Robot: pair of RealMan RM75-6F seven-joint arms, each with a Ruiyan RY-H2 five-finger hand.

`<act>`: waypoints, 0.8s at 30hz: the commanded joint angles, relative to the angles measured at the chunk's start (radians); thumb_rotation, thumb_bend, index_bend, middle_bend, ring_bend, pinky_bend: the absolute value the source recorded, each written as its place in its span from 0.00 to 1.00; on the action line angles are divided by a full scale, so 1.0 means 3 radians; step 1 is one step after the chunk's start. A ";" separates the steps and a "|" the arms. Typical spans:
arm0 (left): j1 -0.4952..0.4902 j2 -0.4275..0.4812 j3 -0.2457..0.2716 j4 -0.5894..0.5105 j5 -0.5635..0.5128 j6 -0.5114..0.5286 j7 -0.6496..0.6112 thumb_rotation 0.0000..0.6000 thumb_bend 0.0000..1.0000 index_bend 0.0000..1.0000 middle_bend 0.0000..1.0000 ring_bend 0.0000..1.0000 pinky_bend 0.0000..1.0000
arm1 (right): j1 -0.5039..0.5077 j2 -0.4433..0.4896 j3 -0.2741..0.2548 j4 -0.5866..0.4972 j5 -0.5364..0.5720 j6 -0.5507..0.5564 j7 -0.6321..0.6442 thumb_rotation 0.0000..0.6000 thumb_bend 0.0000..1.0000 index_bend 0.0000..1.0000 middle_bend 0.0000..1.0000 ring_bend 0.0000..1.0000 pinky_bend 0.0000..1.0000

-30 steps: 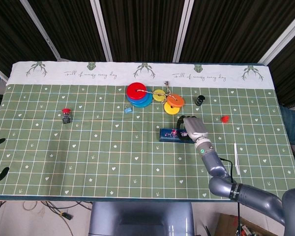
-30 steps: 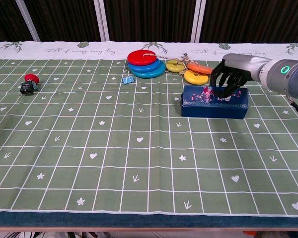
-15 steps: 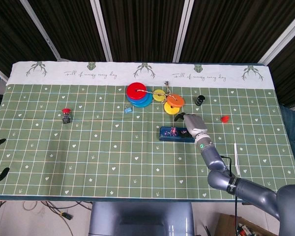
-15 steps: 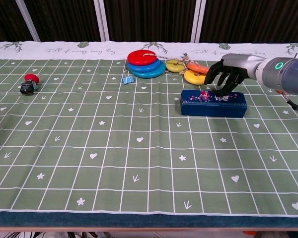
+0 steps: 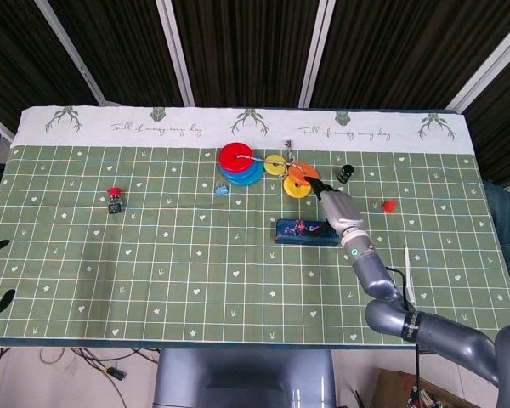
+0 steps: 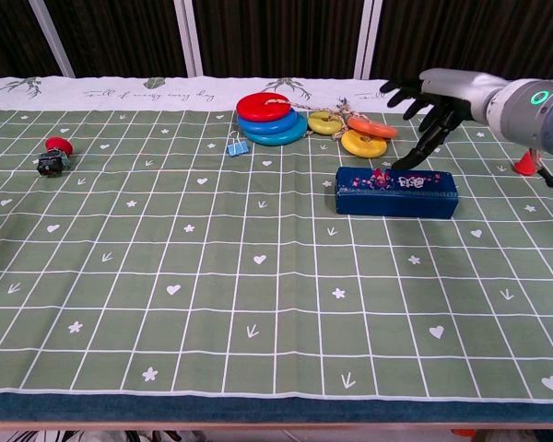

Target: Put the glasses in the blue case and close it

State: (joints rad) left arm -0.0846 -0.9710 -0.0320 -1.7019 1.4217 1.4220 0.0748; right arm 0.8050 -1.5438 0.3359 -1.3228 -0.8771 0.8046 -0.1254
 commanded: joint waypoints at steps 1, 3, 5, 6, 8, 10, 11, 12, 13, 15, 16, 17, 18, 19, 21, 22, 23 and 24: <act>0.0000 -0.0002 0.0002 0.0000 0.0002 -0.0001 0.0002 1.00 0.25 0.15 0.00 0.00 0.00 | -0.0357 0.0330 -0.0017 -0.0584 -0.0438 0.0518 0.0255 1.00 0.20 0.00 0.11 0.17 0.22; -0.0003 -0.0004 0.0003 -0.0005 0.0004 -0.0004 0.0010 1.00 0.25 0.15 0.00 0.00 0.00 | -0.0531 0.0493 -0.0104 -0.0823 -0.0641 0.0671 0.0385 1.00 0.20 0.00 0.11 0.17 0.23; -0.0004 -0.0007 0.0003 -0.0008 0.0017 0.0003 0.0019 1.00 0.25 0.15 0.00 0.00 0.00 | -0.0683 0.0643 -0.0225 -0.0973 -0.0833 0.0799 0.0440 1.00 0.20 0.00 0.11 0.17 0.22; -0.0004 -0.0008 0.0003 -0.0010 0.0023 0.0008 0.0021 1.00 0.25 0.14 0.00 0.00 0.00 | -0.0741 0.0692 -0.0280 -0.1019 -0.0914 0.0862 0.0436 1.00 0.20 0.00 0.11 0.17 0.22; 0.0000 -0.0009 0.0002 -0.0014 0.0032 0.0022 0.0019 1.00 0.25 0.14 0.00 0.00 0.00 | -0.0906 0.0791 -0.0428 -0.1106 -0.1139 0.1090 0.0393 1.00 0.20 0.00 0.11 0.17 0.22; 0.0006 -0.0004 0.0000 -0.0019 0.0034 0.0036 0.0012 1.00 0.25 0.13 0.00 0.00 0.00 | -0.1119 0.0854 -0.0583 -0.1168 -0.1403 0.1430 0.0356 1.00 0.20 0.00 0.11 0.17 0.22; 0.0008 -0.0003 -0.0002 -0.0021 0.0034 0.0041 0.0008 1.00 0.25 0.12 0.00 0.00 0.00 | -0.1190 0.0870 -0.0632 -0.1171 -0.1479 0.1543 0.0341 1.00 0.20 0.00 0.11 0.17 0.22; 0.0010 -0.0002 -0.0004 -0.0023 0.0036 0.0049 0.0003 1.00 0.25 0.12 0.00 0.00 0.00 | -0.1302 0.0897 -0.0711 -0.1172 -0.1585 0.1708 0.0312 1.00 0.20 0.00 0.11 0.17 0.22; 0.0011 -0.0003 -0.0004 -0.0024 0.0039 0.0053 -0.0001 1.00 0.25 0.12 0.00 0.00 0.00 | -0.1373 0.0917 -0.0766 -0.1169 -0.1645 0.1802 0.0287 1.00 0.20 0.00 0.11 0.17 0.22; 0.0013 -0.0004 -0.0003 -0.0025 0.0048 0.0060 -0.0007 1.00 0.25 0.11 0.00 0.00 0.00 | -0.1528 0.0962 -0.0879 -0.1162 -0.1747 0.1992 0.0201 1.00 0.20 0.00 0.11 0.17 0.22; 0.0013 -0.0006 -0.0003 -0.0025 0.0057 0.0065 -0.0005 1.00 0.25 0.11 0.00 0.00 0.00 | -0.1619 0.0982 -0.0940 -0.1156 -0.1794 0.2105 0.0117 1.00 0.20 0.00 0.11 0.17 0.22; 0.0013 -0.0008 -0.0003 -0.0024 0.0063 0.0070 -0.0005 1.00 0.25 0.11 0.00 0.00 0.00 | -0.1678 0.0991 -0.0979 -0.1150 -0.1824 0.2178 0.0056 1.00 0.20 0.00 0.11 0.17 0.22; 0.0015 -0.0011 -0.0002 -0.0024 0.0074 0.0079 -0.0006 1.00 0.25 0.11 0.00 0.00 0.00 | -0.1769 0.0996 -0.1028 -0.1145 -0.1857 0.2297 -0.0048 1.00 0.20 0.00 0.11 0.17 0.22; 0.0016 -0.0012 -0.0001 -0.0024 0.0078 0.0083 -0.0007 1.00 0.25 0.11 0.00 0.00 0.00 | -0.1820 0.0991 -0.1049 -0.1142 -0.1875 0.2368 -0.0106 1.00 0.20 0.00 0.11 0.17 0.22; 0.0018 -0.0013 -0.0005 -0.0025 0.0087 0.0097 -0.0011 1.00 0.25 0.11 0.00 0.00 0.00 | -0.1961 0.0962 -0.1098 -0.1101 -0.1917 0.2566 -0.0251 1.00 0.20 0.00 0.11 0.17 0.22; 0.0020 -0.0015 -0.0009 -0.0023 0.0095 0.0111 -0.0018 1.00 0.25 0.11 0.00 0.00 0.00 | -0.2039 0.0938 -0.1123 -0.1064 -0.1931 0.2665 -0.0322 1.00 0.20 0.00 0.11 0.17 0.22; 0.0022 -0.0018 -0.0012 -0.0020 0.0100 0.0121 -0.0024 1.00 0.25 0.11 0.00 0.00 0.00 | -0.2089 0.0923 -0.1138 -0.1038 -0.1930 0.2719 -0.0365 1.00 0.20 0.00 0.11 0.17 0.22; 0.0024 -0.0022 -0.0015 -0.0016 0.0109 0.0134 -0.0037 1.00 0.25 0.11 0.00 0.00 0.00 | -0.2154 0.0902 -0.1160 -0.1004 -0.1925 0.2783 -0.0422 1.00 0.20 0.00 0.11 0.17 0.22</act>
State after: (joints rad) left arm -0.0781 -0.9765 -0.0355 -1.7076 1.4527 1.4599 0.0659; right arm 0.2040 -1.2642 0.0140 -1.6454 -1.4404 1.5944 -0.2085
